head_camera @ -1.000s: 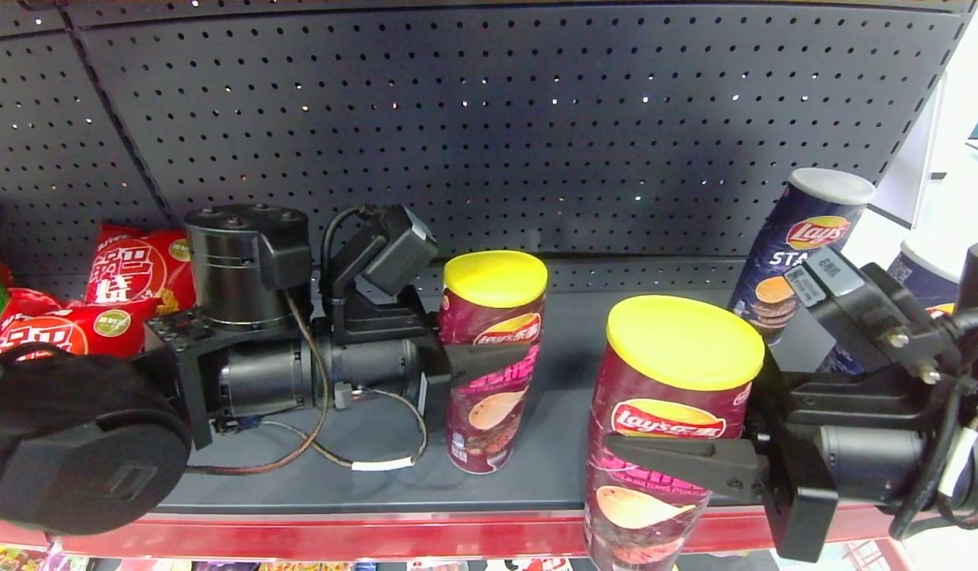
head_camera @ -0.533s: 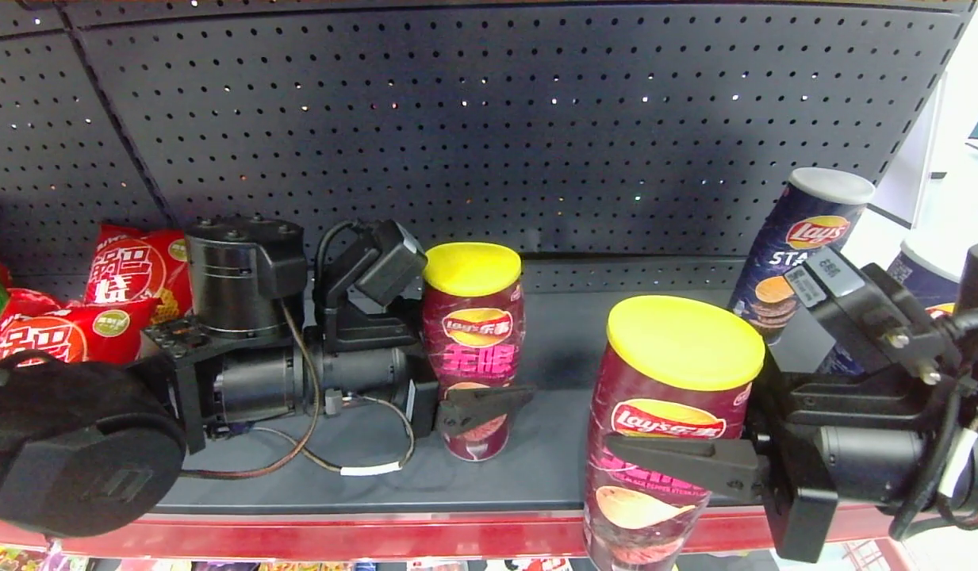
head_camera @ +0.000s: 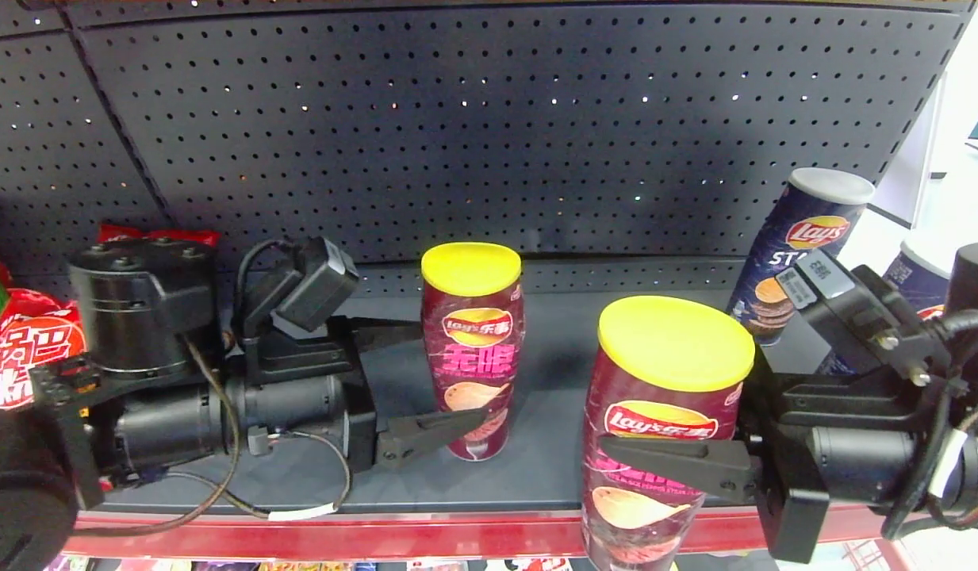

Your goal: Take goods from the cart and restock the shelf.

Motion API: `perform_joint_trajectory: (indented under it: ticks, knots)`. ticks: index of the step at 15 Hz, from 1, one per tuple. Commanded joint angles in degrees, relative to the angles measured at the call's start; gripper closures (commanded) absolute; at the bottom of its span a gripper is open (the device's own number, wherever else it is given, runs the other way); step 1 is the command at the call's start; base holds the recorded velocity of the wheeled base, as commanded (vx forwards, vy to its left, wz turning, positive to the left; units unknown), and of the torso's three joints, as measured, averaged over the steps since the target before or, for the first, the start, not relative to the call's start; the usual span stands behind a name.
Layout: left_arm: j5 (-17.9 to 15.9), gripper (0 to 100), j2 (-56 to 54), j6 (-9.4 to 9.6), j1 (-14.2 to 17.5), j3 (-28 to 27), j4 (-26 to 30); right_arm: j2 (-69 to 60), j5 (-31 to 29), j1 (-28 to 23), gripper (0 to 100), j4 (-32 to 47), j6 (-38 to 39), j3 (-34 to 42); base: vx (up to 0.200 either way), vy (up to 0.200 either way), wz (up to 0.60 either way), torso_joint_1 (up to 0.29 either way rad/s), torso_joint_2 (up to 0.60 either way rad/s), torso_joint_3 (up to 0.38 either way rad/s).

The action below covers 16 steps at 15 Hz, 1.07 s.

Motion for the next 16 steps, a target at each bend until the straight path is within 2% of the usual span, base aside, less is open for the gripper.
perform_joint_trajectory:
  ticks: [1,3,4,5,6,7,8,9,11,12,13,14,15,16]
  knots:
    - [5.31,0,-8.79,-1.70,0.26,2.58,0.04,0.64,0.01,-0.02,100,0.03,-0.02,0.03,0.000,0.000,0.00,0.000,0.00,0.000]
    - [10.76,0,-14.24,-3.29,0.70,3.64,-0.05,0.55,0.01,-0.02,100,0.12,-0.02,0.30,0.000,0.000,0.00,0.000,0.00,0.000]
    - [11.99,0,-16.87,-3.37,2.02,3.55,-0.05,0.64,0.01,-0.02,100,0.12,-0.02,0.21,0.000,0.000,0.00,0.000,0.00,0.000]
    - [11.99,0,-19.86,-3.29,5.10,3.64,0.21,0.64,0.01,-0.02,100,0.12,-0.02,0.21,0.000,0.000,0.00,0.000,0.00,0.000]
    - [12.16,0,-21.53,-3.29,6.50,3.81,0.39,0.64,0.01,-0.02,100,0.12,-0.02,0.30,0.000,0.000,0.00,0.000,0.00,0.000]
    - [12.16,0,-24.78,-3.37,10.63,4.78,0.57,0.55,0.01,-0.10,100,0.12,-0.02,0.47,0.000,0.000,0.00,0.000,0.00,0.000]
    - [12.07,0,-28.65,-3.37,16.17,7.24,0.57,0.55,0.01,-0.19,100,0.12,-0.02,0.47,0.000,0.000,0.00,0.000,0.00,0.000]
    - [11.55,0,-33.22,-3.37,20.65,10.76,1.36,0.47,0.01,-0.28,100,0.12,-0.02,0.56,0.000,0.000,0.00,0.000,0.00,0.000]
    - [10.76,0,-47.37,-3.46,27.16,23.77,5.84,0.03,-0.08,-0.19,100,0.12,-0.02,0.82,0.000,0.000,0.00,0.000,0.00,0.000]
    - [10.67,0,-52.29,-4.78,28.92,28.60,6.72,-0.06,-0.08,-0.19,100,0.12,-0.02,0.74,0.000,0.000,0.00,0.000,0.00,0.000]
    - [10.84,0,-56.69,-7.33,29.88,32.55,6.81,-0.15,-0.08,-0.19,100,0.12,-0.10,0.56,0.000,0.000,0.00,0.000,0.00,0.000]
    - [10.93,0,-59.85,-9.09,30.15,35.02,7.25,-0.15,-0.08,-0.02,100,0.12,-0.10,0.47,0.000,0.000,0.00,0.000,0.00,0.000]
    - [11.63,0,-66.09,-10.23,30.15,35.02,16.12,-0.24,-0.08,0.16,100,0.12,-0.10,0.21,0.000,0.000,0.00,0.000,0.00,0.000]
    - [11.63,0,-72.25,-10.32,30.15,35.02,24.65,-0.59,-0.08,0.16,100,0.12,-0.10,0.03,0.000,0.000,0.00,0.000,0.00,0.000]
